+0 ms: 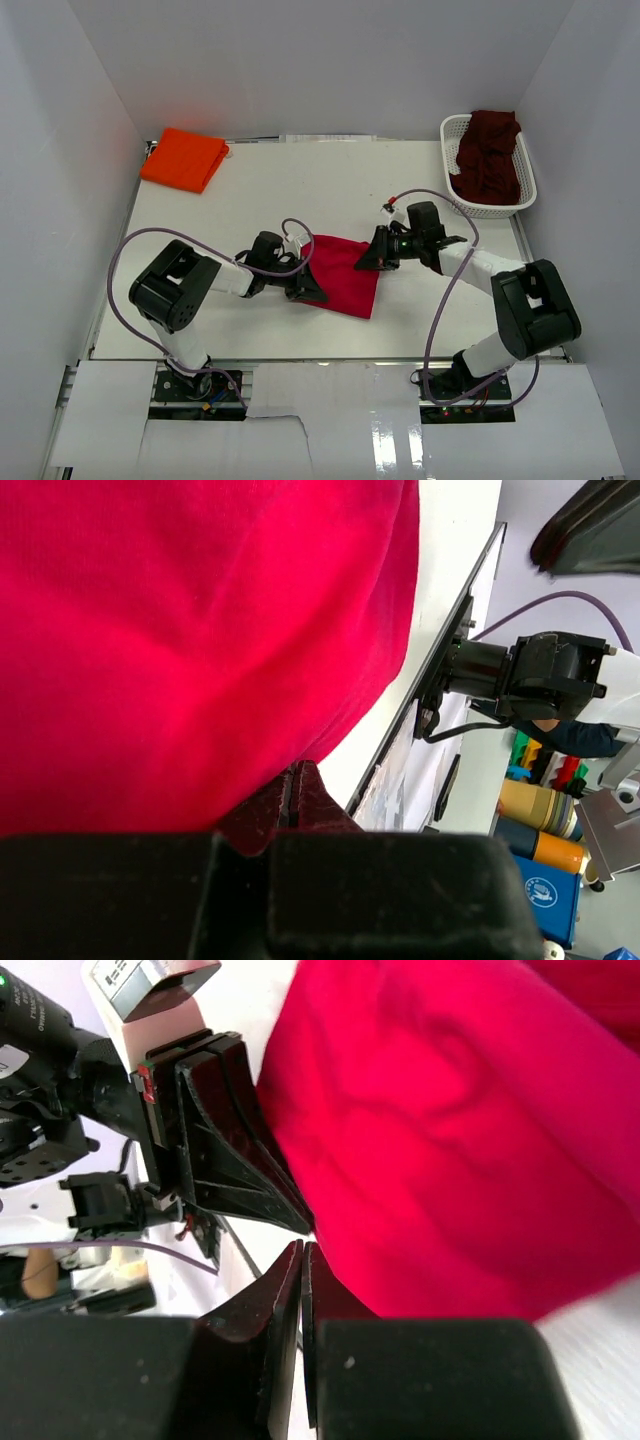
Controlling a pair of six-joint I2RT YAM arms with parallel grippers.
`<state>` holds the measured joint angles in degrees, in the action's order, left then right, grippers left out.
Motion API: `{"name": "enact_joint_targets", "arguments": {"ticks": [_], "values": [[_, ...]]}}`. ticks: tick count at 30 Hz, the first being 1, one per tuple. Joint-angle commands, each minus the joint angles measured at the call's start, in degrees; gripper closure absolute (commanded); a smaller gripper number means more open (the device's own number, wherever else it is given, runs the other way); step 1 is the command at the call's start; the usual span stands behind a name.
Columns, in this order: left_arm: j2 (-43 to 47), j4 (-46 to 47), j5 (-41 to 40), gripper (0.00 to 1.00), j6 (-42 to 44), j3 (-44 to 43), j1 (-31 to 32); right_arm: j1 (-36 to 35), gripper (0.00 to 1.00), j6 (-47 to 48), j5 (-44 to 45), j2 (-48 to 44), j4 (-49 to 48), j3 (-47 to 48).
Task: Fold and stack the t-shirts
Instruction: Smooth out wrinkles on the folded tshirt
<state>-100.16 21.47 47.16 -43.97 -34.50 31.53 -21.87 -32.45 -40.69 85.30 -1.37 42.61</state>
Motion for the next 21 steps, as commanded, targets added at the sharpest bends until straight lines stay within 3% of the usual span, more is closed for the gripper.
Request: {"name": "enact_joint_targets", "arguments": {"ticks": [1, 4, 8, 12, 15, 21], "values": [[-0.2, 2.7, -0.8, 1.0, 0.5, -1.9, 0.1, -1.5, 0.92, -6.9, -6.2, 3.1, -17.5, -2.4], [-0.1, 2.7, -1.4, 1.0, 0.2, -1.8, 0.1, -3.0, 0.92, -13.6, -8.8, 7.1, -27.7, -4.5], [0.1, 2.7, -2.2, 1.0, 0.0, -0.3, 0.1, -4.7, 0.92, -25.1, -11.4, 14.7, -53.7, -7.8], [0.7, 2.9, -2.7, 1.0, -0.2, 1.4, 0.1, -7.1, 0.92, -33.3, -12.1, 24.0, -67.5, -6.9], [1.5, 3.0, -3.1, 1.0, -0.2, 2.5, 0.1, -8.5, 0.92, -34.4, -11.7, 27.4, -69.0, -4.8], [1.7, 3.0, -3.7, 1.0, -0.4, 3.5, 0.1, -9.5, 0.92, -26.0, -9.1, 29.7, -61.0, -0.6]]}}
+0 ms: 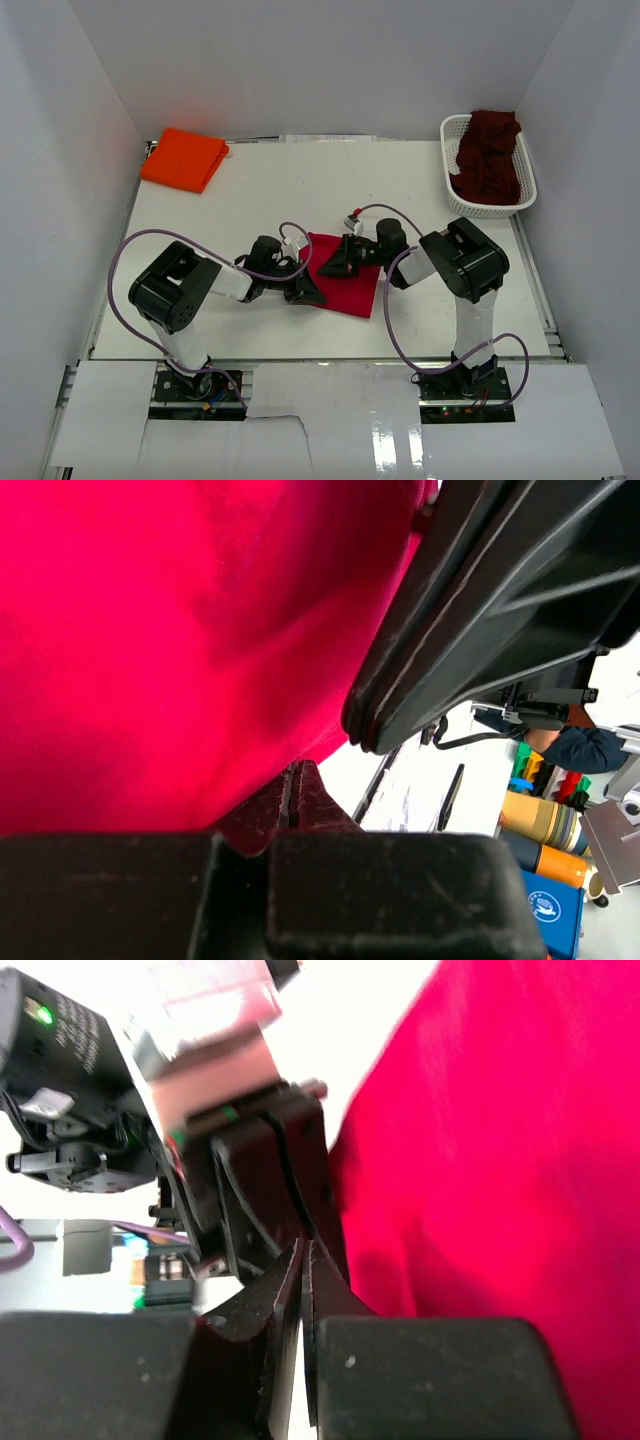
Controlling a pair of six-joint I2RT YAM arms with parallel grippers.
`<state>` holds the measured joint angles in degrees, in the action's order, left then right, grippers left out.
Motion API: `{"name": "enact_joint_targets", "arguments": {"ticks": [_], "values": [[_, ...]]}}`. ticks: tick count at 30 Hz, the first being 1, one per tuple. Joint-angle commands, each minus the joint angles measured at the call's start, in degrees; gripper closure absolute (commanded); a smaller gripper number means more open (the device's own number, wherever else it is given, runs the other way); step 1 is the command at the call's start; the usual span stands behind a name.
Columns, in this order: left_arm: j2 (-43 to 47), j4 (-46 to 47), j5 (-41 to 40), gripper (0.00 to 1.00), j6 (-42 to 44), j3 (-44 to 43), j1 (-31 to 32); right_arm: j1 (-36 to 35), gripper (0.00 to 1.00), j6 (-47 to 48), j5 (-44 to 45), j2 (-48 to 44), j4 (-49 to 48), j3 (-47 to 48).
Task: Fold and stack the t-shirts
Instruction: Smooth out wrinkles on the folded tshirt
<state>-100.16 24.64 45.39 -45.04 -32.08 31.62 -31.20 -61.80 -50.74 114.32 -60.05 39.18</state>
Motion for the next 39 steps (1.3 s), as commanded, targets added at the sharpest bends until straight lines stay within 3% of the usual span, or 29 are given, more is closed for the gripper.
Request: {"name": "enact_joint_targets", "arguments": {"ticks": [1, 11, 39], "values": [[1.5, 0.0, -2.1, 1.0, 0.7, 1.2, 0.1, -0.2, 0.92, 3.9, 1.3, 1.2, -1.8, 3.7], [0.5, 0.5, -1.8, 1.0, 0.2, 1.6, 0.0, -0.3, 0.92, 19.6, 10.0, 2.3, 18.5, 9.2], [-2.7, 2.9, 0.3, 1.0, -1.2, 2.6, 0.0, 5.1, 0.92, 31.6, 13.8, 9.5, 36.1, 27.4]]}}
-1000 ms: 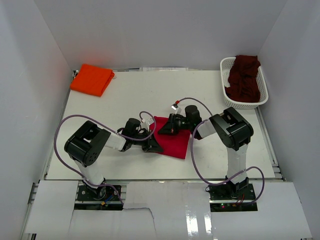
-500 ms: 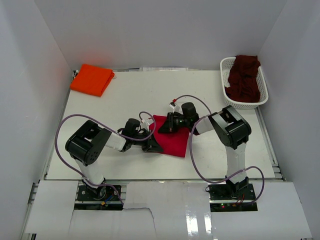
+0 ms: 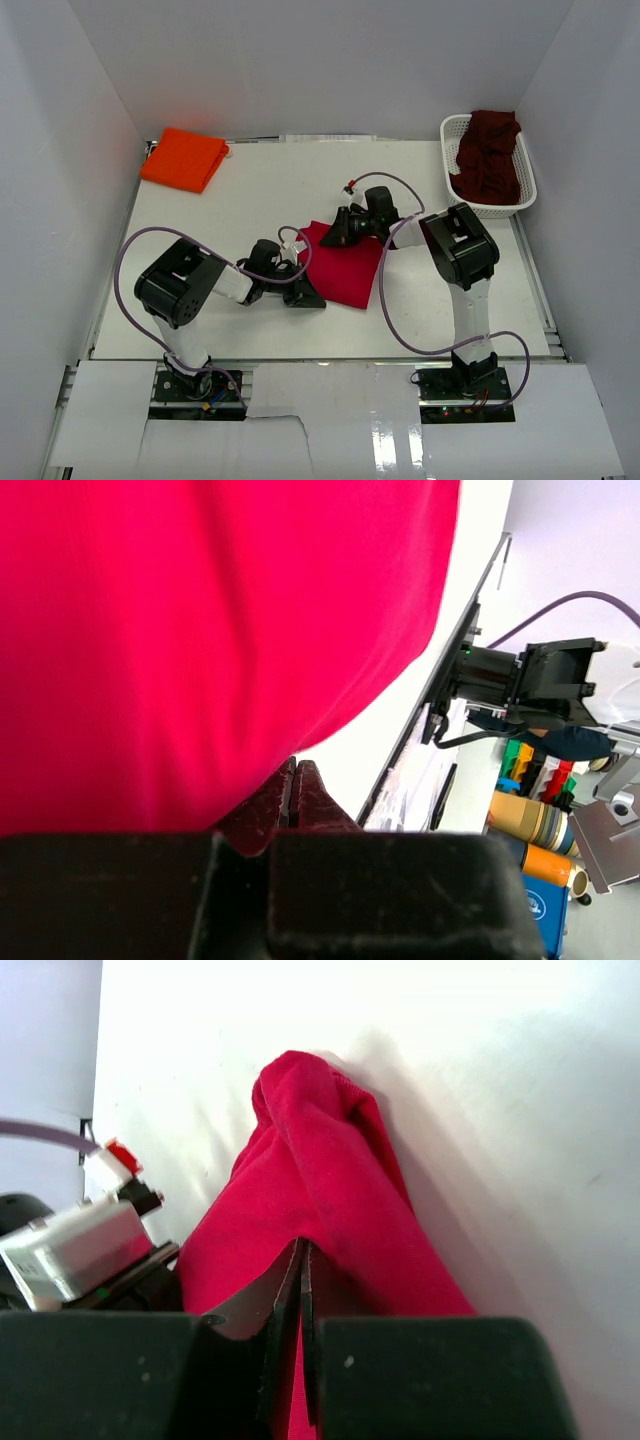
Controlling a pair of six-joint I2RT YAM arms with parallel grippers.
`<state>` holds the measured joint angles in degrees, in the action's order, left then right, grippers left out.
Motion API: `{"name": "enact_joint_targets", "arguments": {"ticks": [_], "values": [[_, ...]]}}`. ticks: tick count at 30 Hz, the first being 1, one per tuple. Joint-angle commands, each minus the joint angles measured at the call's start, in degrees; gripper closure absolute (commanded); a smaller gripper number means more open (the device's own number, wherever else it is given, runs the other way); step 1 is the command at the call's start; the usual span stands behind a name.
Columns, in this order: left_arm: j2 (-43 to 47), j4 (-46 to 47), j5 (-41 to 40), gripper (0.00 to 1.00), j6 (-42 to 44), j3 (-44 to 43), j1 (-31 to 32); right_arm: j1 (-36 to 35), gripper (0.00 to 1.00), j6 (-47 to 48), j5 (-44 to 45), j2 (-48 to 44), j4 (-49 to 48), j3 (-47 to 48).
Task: Fold and stack the t-shirts
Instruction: Smooth out wrinkles on the folded tshirt
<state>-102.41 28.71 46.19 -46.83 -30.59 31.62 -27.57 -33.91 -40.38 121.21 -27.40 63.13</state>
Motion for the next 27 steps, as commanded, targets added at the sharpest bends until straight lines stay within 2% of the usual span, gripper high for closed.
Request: {"name": "enact_joint_targets", "arguments": {"ticks": [1, 9, 16, 19, 20, 22, 23, 24, 27], "values": [[-0.5, -1.2, -0.6, 1.0, 0.6, 1.1, 0.0, 2.0, 0.92, 3.9, 3.4, 3.3, 3.9, 5.7], [0.5, -1.1, -0.2, 1.0, 0.2, 1.5, 0.1, 5.2, 0.92, 4.6, 2.3, 7.8, 8.9, 16.0], [4.7, -1.6, -0.7, 1.0, -0.4, 1.0, -0.1, 5.2, 0.92, 6.0, 2.1, 6.6, 11.4, 15.8], [9.9, -9.3, -3.6, 1.0, 2.6, -2.4, -0.5, 5.2, 0.92, 5.8, 1.3, 5.8, 9.7, 12.5], [12.2, -15.0, -5.7, 1.0, 3.8, -6.2, -1.1, 5.2, 0.92, 5.7, 1.0, 5.4, 9.0, 11.3], [14.2, -19.8, -6.6, 0.94, 7.2, -10.3, -2.3, 4.9, 0.92, 5.6, 0.8, 4.3, 7.9, 8.1], [15.0, -24.4, -7.8, 0.89, 8.3, -14.9, -3.7, 4.8, 0.92, 5.6, 0.7, 4.0, 7.0, 7.1], [16.0, -26.2, -8.3, 0.79, 10.4, -17.1, -4.2, 4.5, 0.92, 5.6, 0.6, 3.5, 6.7, 5.4], [16.1, -31.8, -9.2, 0.67, 13.2, -23.9, -5.9, 4.0, 0.92, 5.3, 0.1, 2.6, 4.9, 3.1]]}}
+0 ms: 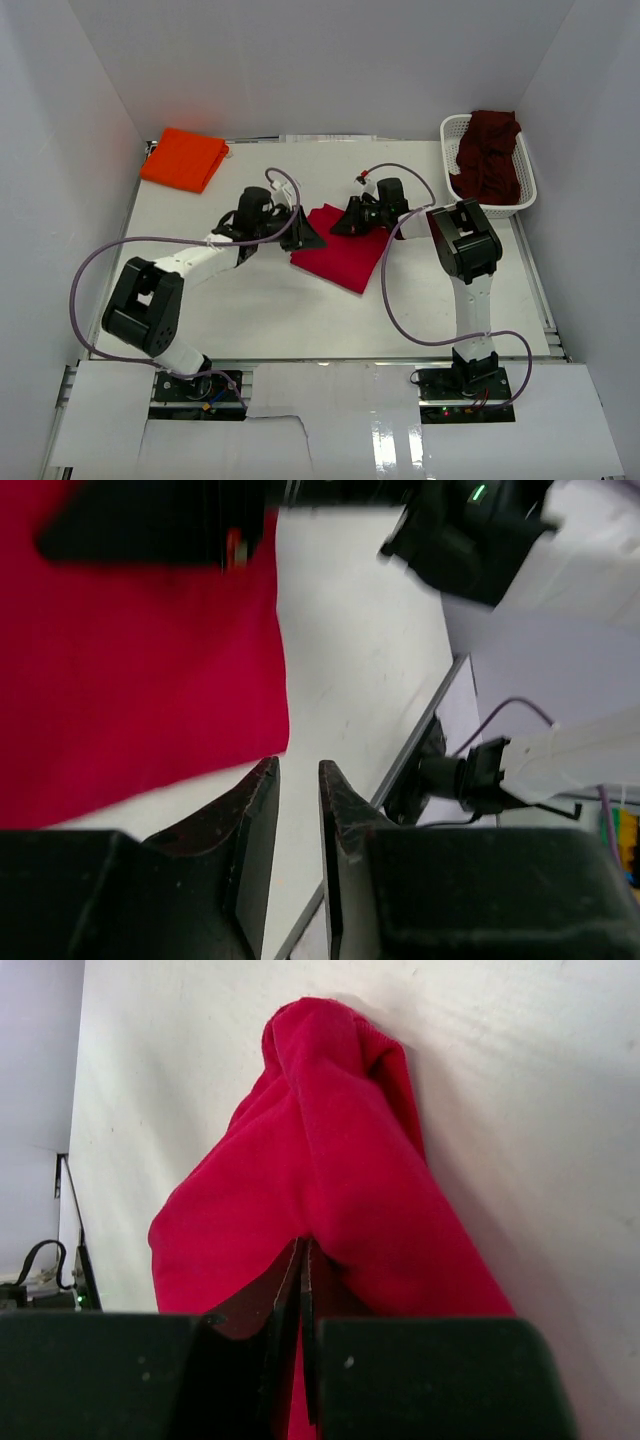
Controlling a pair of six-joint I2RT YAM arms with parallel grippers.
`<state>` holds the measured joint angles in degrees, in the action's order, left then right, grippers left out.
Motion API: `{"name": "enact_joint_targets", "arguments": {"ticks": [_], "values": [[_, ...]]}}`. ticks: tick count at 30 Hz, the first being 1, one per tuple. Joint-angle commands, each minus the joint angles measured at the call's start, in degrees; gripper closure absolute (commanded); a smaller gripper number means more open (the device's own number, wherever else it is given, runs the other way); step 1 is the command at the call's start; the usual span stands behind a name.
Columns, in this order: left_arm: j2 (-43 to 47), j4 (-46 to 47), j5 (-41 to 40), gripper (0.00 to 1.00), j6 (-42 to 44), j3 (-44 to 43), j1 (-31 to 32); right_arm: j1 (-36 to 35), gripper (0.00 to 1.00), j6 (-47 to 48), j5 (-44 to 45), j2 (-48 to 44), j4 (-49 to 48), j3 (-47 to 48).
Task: Fold and stack the t-shirts
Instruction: Smooth out wrinkles on the folded tshirt
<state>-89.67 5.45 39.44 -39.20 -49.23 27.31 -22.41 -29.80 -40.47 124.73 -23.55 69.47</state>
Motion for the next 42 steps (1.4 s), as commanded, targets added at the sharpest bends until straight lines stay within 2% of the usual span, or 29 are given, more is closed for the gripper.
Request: {"name": "enact_joint_targets", "arguments": {"ticks": [1, 5, 9, 16, 20, 21, 24, 31, 42], "values": [[2.8, -9.5, -2.5, 0.66, 6.0, -6.3, -2.2, -1.3, 0.92, 1.2, 0.2, -1.1, 0.8, -4.4], [-1.5, -8.1, 0.1, 0.67, 6.4, -8.1, -2.7, -3.0, 0.92, 0.5, -0.1, -2.1, -0.8, -6.8], [-4.8, -3.9, 2.3, 0.67, 5.7, -5.0, -2.7, -4.4, 0.92, -0.3, 0.0, -3.1, -2.2, -8.8], [-7.9, 1.0, 0.2, 0.71, 4.6, -0.3, -2.4, -5.7, 0.92, -1.3, 0.2, -4.6, -3.8, -11.5], [-10.1, 1.8, -1.6, 0.8, 4.7, 1.2, -2.0, -5.9, 0.92, -1.6, 0.1, -4.9, -4.0, -12.0], [-10.7, 1.8, -1.9, 0.91, 4.7, 1.3, -1.8, -5.9, 0.92, -1.5, 0.1, -4.9, -4.0, -12.1], [-13.5, 1.9, -2.0, 1.0, 4.6, 1.6, -1.5, -6.0, 0.92, -1.7, 0.1, -4.8, -4.1, -12.2], [-16.2, 1.9, -3.7, 1.0, 4.0, 3.0, 0.5, -6.0, 0.92, -1.1, 0.6, -4.5, -3.5, -11.5], [-15.6, 2.0, -5.8, 1.0, 3.8, 7.4, 2.4, -4.5, 0.92, 2.9, 2.3, -3.4, 4.1, -3.8]]}}
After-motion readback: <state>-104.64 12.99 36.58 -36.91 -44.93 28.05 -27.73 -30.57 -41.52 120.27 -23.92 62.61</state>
